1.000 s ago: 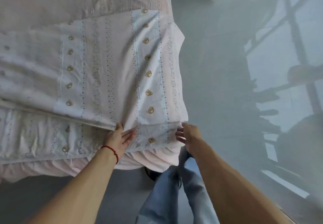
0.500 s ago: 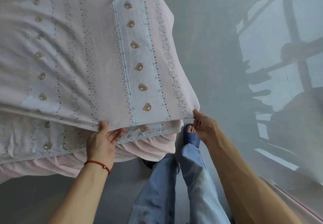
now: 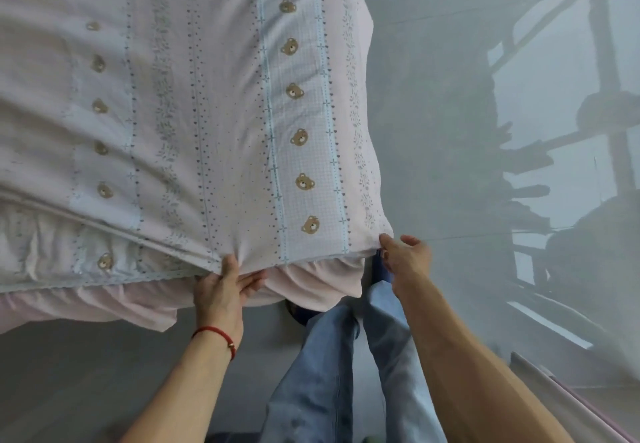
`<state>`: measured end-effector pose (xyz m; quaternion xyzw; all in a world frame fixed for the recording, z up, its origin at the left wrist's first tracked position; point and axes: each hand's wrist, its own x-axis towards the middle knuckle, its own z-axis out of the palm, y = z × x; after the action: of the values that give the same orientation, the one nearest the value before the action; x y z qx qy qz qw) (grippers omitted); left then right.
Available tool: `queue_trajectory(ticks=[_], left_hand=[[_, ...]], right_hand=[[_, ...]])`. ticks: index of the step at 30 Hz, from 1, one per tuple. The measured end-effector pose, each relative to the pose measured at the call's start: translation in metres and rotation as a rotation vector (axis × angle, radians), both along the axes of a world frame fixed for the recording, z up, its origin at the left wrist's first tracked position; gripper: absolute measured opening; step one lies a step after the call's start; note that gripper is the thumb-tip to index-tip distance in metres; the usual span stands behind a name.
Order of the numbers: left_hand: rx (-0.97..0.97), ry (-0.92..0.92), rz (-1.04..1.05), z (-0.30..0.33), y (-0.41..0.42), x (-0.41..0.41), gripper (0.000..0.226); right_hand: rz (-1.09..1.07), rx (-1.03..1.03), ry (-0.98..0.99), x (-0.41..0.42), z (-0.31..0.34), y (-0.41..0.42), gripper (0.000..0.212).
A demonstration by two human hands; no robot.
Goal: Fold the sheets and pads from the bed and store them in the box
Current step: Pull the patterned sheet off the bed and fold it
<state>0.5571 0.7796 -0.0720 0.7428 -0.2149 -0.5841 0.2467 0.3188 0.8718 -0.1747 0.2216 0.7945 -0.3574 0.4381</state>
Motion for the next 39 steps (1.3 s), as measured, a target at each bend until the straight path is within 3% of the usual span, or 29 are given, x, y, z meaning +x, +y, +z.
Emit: queue_trajectory(ticks=[2,4,7,10,14,18,22,27,29,39], left_hand=[[0.022,0.017,-0.002,-0.003,-0.001,-0.001,0.027],[0.038,0.039,0.026,-0.004,-0.005,0.003,0.024],[0.067,0.03,0.039,-0.006,-0.006,0.003,0.023],[0.065,0.017,0.051,-0.005,-0.007,0.003,0.023],[0.202,0.076,0.028,-0.002,-0.018,0.013,0.025],[0.321,0.119,-0.027,0.005,-0.044,0.037,0.024],[0.265,0.025,0.09,0.012,-0.081,0.075,0.019],[0.118,-0.056,0.257,0.006,-0.145,0.128,0.015],[0.088,-0.047,0.218,0.0,-0.168,0.15,0.013],[0.206,0.329,0.003,-0.029,-0.198,0.2,0.021]], right_hand=[[0.305,0.1,0.264,0.007,0.02,-0.018,0.051],[0.496,-0.103,0.563,0.026,0.051,-0.045,0.044],[0.846,-0.387,0.75,0.058,0.084,-0.068,0.023],[1.229,-0.449,0.835,0.092,0.091,-0.073,0.027],[1.542,-0.597,0.793,0.121,0.083,-0.105,0.06],[1.847,-0.447,0.683,0.129,0.075,-0.132,0.093],[1.918,-0.335,0.607,0.135,0.072,-0.142,0.103],[1.902,-0.275,0.625,0.141,0.069,-0.146,0.101],[1.876,-0.251,0.656,0.145,0.068,-0.149,0.099],[1.896,-0.111,0.824,0.166,0.032,-0.16,0.096]])
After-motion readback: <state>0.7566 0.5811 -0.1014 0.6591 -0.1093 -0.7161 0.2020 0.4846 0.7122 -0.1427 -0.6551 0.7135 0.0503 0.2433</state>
